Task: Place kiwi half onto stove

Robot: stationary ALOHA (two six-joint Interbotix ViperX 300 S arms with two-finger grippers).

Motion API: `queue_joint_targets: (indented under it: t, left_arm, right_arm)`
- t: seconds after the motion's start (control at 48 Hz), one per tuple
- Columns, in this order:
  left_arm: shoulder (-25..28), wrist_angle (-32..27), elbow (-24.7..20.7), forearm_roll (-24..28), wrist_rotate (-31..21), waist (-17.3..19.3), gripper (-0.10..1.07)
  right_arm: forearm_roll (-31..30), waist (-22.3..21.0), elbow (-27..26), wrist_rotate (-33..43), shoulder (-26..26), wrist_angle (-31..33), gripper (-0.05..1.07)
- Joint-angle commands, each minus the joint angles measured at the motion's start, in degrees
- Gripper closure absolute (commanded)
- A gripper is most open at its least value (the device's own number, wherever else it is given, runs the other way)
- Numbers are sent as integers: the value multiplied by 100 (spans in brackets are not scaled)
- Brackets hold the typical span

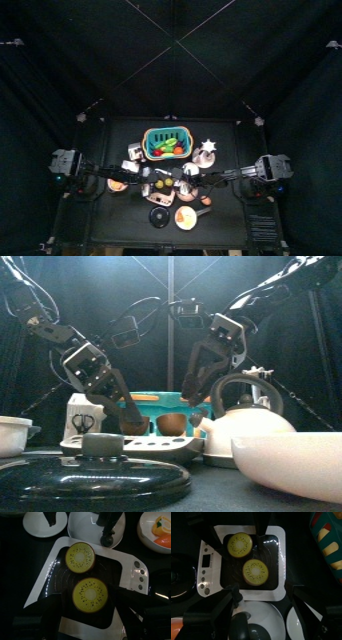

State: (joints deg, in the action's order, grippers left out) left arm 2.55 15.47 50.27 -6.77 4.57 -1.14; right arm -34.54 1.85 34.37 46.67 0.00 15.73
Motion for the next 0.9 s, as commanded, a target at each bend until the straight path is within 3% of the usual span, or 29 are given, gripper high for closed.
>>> queue_joint_targets:
  t: [0.0,0.438,0.875]
  left_arm:
    - [-202,79,-123,9,18,18,0]
    - [-791,158,9,158,18,26,0]
    - [-1292,580,747,123,-18,-26,0]
  right_arm:
    - [-9,-9,-132,9,-79,-18,1]
    - [-9,18,-141,9,-79,-18,1]
    - [-9,18,-141,9,-79,-18,1]
